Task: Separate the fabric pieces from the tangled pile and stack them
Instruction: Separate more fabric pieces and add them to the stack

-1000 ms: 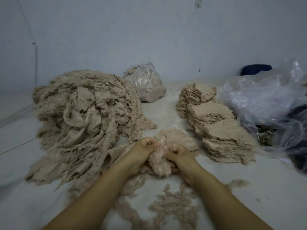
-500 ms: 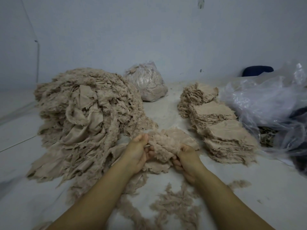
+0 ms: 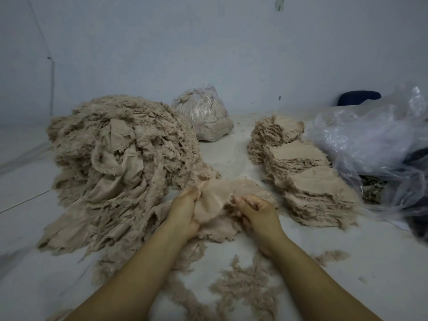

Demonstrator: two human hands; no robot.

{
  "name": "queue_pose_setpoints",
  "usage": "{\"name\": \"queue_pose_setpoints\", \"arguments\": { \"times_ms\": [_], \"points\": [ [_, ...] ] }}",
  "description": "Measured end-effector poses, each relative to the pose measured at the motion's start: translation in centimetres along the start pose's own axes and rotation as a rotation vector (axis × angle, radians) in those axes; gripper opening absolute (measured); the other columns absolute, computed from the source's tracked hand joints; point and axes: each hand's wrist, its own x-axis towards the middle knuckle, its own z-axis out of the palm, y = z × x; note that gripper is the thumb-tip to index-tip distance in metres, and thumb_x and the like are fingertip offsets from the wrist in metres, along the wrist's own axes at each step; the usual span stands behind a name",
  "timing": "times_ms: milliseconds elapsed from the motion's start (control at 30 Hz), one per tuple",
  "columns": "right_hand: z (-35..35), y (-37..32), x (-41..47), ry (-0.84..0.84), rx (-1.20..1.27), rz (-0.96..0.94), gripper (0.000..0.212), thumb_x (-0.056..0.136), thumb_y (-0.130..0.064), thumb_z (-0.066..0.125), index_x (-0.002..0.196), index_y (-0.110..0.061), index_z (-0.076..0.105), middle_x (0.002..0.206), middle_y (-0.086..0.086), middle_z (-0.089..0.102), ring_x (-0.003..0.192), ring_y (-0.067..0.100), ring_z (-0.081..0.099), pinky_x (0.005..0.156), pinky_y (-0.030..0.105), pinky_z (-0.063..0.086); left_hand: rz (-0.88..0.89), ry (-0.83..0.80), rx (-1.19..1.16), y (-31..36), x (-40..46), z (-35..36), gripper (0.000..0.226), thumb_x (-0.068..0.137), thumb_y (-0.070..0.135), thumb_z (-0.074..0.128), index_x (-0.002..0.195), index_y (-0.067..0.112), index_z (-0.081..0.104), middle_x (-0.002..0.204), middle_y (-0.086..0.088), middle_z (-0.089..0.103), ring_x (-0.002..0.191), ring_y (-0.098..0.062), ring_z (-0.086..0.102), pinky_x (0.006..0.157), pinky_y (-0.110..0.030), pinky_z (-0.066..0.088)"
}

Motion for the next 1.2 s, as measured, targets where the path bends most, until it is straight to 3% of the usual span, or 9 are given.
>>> {"name": "queue_pose_setpoints", "arguments": {
  "times_ms": [100,233,333,467,567,767,933,1067,1200],
  "points": [
    [-0.2,-0.1,0.2,-0.072,0.093,0.168,0.045,0.087,-0.049,0.058,0.094,-0.005,0.059,0.05,-0.006,0.047,0.037,0.005,0.028,0.034,0.017,0.022,-0.02,-0.01,0.051,0.1,-0.6,0.0,0.022,0.1,0.004,0.037,0.098,0.01,0.058,0.055,-0.008,0.067,0.039,-0.017,0.06,0.036,-0.02,0.046],
    [0.2,-0.4,-0.3,-0.253,0.097,0.183,0.042,0.074,-0.047,0.073,0.089,-0.013,0.055,0.054,-0.006,0.048,0.038,0.005,0.033,0.033,0.017,0.024,-0.152,-0.114,0.232,-0.2,-1.6,0.5,0.026,0.098,0.021,0.047,0.102,0.002,0.066,0.066,-0.01,0.071,0.055,-0.02,0.068,0.047,-0.026,0.054],
    [0.4,-0.4,-0.5,-0.144,0.107,0.092,0.018,0.089,-0.022,0.066,0.082,-0.01,0.055,0.046,-0.005,0.05,0.032,0.005,0.037,0.032,0.016,0.029,-0.184,-0.284,0.496,-0.4,-1.9,0.1,0.044,0.085,0.051,0.059,0.088,0.01,0.074,0.085,-0.01,0.073,0.076,-0.023,0.07,0.068,-0.032,0.056],
    [0.1,-0.2,0.1,0.031,0.106,0.111,0.046,0.095,-0.028,0.056,0.054,-0.011,0.047,0.041,0.002,0.038,0.031,0.009,0.029,0.034,0.016,0.024,-0.068,-0.346,0.61,-0.7,-2.0,-0.2,0.015,0.086,0.028,0.064,0.087,0.013,0.069,0.083,-0.008,0.071,0.068,-0.014,0.067,0.063,-0.023,0.053],
    [0.1,0.2,0.1,0.036,0.047,0.106,0.053,0.098,-0.033,0.051,0.048,-0.015,0.045,0.043,0.001,0.039,0.034,0.009,0.029,0.036,0.017,0.023,-0.134,-0.278,0.484,-0.2,-1.6,0.0,0.022,0.092,0.021,0.058,0.096,0.005,0.073,0.092,-0.016,0.073,0.076,-0.024,0.07,0.075,-0.032,0.054],
    [-0.8,0.5,1.3,0.346,-0.001,0.011,0.042,0.1,-0.024,0.046,0.06,-0.017,0.049,0.044,-0.009,0.042,0.044,0.009,0.035,0.049,0.027,0.028,0.004,-0.165,0.654,0.4,-0.4,0.1,0.023,0.095,0.023,0.054,0.095,0.007,0.069,0.08,-0.009,0.072,0.071,-0.021,0.066,0.072,-0.029,0.05],
    [-0.3,1.2,1.5,0.235,-0.047,0.086,0.031,0.099,-0.014,0.041,0.074,-0.014,0.059,0.046,-0.011,0.05,0.039,0.003,0.039,0.044,0.02,0.031,0.2,-0.106,0.662,1.0,1.8,2.6,0.025,0.099,0.028,0.046,0.104,0.012,0.065,0.088,-0.002,0.068,0.086,-0.021,0.063,0.081,-0.033,0.049],
    [-0.4,1.0,1.2,0.311,-0.044,0.062,0.032,0.101,-0.015,0.037,0.073,-0.017,0.052,0.048,-0.009,0.046,0.042,0.005,0.039,0.043,0.019,0.03,0.089,-0.132,0.489,2.0,3.7,5.9,0.033,0.098,0.038,0.045,0.107,0.012,0.064,0.091,-0.007,0.067,0.083,-0.024,0.063,0.08,-0.037,0.052],
    [-1.6,0.2,1.5,0.456,0.006,0.09,0.031,0.098,-0.021,0.041,0.068,-0.015,0.044,0.06,0.002,0.042,0.052,0.016,0.035,0.053,0.032,0.028,0.057,-0.18,0.748,0.8,4.3,3.3,0.025,0.094,0.024,0.056,0.116,0.012,0.056,0.095,-0.008,0.06,0.078,-0.021,0.06,0.064,-0.025,0.049]
  ]
}}
